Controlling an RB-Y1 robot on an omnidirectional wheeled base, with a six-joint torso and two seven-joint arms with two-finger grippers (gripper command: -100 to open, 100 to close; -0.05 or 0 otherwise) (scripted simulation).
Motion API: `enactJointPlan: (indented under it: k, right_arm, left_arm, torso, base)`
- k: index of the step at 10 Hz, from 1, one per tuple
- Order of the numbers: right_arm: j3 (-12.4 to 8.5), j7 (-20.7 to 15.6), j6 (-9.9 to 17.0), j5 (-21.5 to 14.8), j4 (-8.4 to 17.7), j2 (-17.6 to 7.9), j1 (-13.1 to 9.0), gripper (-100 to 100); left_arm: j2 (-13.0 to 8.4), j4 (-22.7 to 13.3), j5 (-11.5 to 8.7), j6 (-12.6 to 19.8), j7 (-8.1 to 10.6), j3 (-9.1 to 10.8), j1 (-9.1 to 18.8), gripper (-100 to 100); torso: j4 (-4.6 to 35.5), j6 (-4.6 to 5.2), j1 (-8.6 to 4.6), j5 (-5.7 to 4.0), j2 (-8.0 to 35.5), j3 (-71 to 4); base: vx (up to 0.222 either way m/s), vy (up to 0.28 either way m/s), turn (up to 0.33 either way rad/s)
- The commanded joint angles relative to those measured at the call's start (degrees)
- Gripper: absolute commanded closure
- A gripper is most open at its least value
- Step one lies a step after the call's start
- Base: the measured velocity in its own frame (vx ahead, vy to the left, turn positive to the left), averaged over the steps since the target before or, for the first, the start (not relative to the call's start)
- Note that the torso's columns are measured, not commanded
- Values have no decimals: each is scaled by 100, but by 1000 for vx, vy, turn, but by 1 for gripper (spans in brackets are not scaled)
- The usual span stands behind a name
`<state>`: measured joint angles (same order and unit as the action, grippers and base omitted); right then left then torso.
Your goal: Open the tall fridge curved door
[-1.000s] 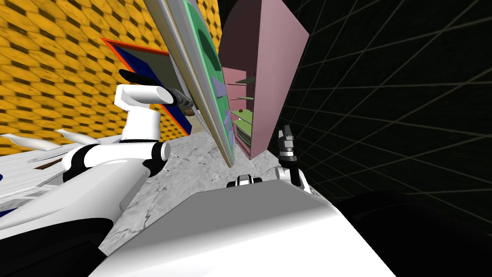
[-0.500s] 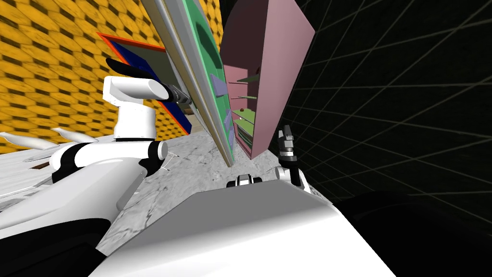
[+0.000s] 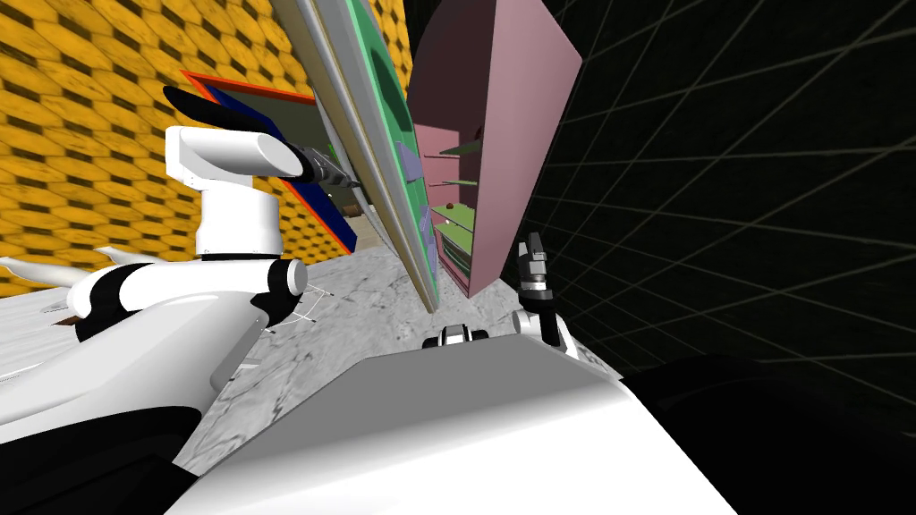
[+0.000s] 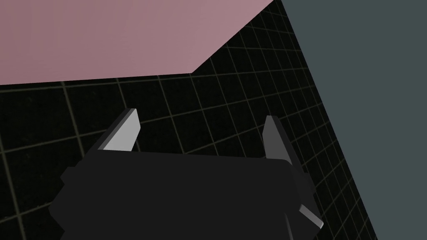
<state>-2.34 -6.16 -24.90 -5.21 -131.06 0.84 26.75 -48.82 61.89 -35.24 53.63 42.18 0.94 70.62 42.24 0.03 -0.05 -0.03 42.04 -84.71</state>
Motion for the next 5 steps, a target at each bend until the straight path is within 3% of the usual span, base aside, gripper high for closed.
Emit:
enactJointPlan:
  k: [1, 2, 5]
  right_arm:
    - [0, 0, 0, 0, 0, 0, -1, 0]
    - [0, 0, 0, 0, 0, 0, -1, 0]
    - [-3, 0, 0, 0, 1, -3, 0, 0]
  left_arm:
    - [5, -2, -4, 16, 2, -4, -9, 100]
    - [37, 40, -95, 50, -34, -16, -8, 100]
    - [93, 132, -271, 95, -108, -36, 10, 100]
  torso:
    - [-4, 8, 10, 2, -7, -13]
    - [1, 7, 8, 0, 3, -5]
    - [-2, 25, -3, -20, -35, -33]
  base:
    - [-8, -4, 11]
    - [14, 139, -11]
    - [50, 298, -48]
